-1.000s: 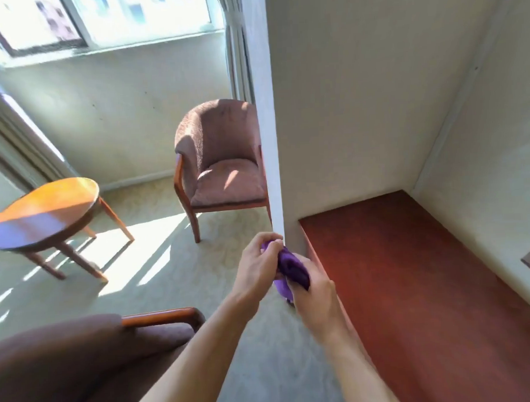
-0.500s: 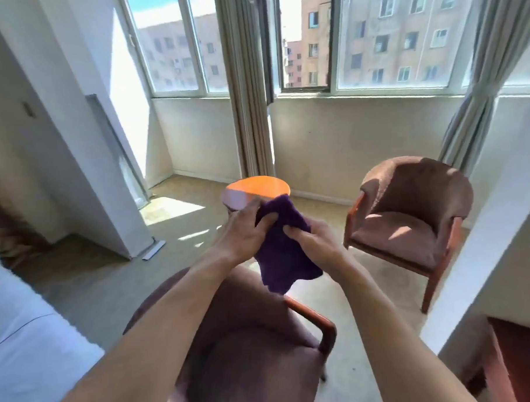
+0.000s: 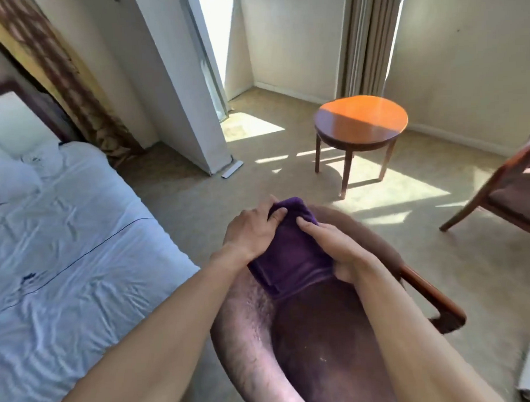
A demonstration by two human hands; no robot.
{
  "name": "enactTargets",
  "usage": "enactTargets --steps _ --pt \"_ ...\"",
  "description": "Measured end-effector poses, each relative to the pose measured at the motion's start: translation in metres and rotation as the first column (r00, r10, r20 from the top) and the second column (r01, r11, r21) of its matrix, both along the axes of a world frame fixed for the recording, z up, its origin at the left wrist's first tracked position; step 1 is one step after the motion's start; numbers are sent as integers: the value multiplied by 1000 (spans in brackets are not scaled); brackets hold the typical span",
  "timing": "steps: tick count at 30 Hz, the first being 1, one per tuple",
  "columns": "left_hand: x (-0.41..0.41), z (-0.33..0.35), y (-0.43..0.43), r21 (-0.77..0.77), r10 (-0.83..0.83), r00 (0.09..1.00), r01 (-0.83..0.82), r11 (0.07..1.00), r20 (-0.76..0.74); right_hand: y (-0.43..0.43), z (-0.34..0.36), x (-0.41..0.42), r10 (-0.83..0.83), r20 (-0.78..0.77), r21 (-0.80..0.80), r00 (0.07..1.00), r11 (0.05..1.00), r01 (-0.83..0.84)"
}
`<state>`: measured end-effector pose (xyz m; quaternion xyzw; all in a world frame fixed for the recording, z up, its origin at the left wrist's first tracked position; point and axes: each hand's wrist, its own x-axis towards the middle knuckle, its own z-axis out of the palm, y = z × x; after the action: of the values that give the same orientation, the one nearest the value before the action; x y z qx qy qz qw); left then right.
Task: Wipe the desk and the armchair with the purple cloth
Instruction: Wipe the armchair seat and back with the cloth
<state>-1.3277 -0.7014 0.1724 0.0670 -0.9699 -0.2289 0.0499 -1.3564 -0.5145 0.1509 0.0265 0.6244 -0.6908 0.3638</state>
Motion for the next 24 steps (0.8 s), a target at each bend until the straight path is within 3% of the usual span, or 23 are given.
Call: enactTargets --steps 5,11,17,19,24 --pt "-30 -80 -15 -34 -4 997 6 999 79 -26 -88 -19 -86 197 -69 977 992 101" --pt "-38 -199 -11 -154 46 982 -17 988 184 -30 -206 -13 -40 410 -62 911 995 72" --pt "-7 -313 -2 -14 108 871 -115 993 480 -19 -309 21 -47 602 -228 797 947 228" --pt "0 -337 3 18 99 857 -125 992 505 -24 -329 28 -87 623 -218 778 935 279" --pt "-4 -368 6 -355 29 952 85 931 304 -41 -362 33 -102 755 -292 648 832 471"
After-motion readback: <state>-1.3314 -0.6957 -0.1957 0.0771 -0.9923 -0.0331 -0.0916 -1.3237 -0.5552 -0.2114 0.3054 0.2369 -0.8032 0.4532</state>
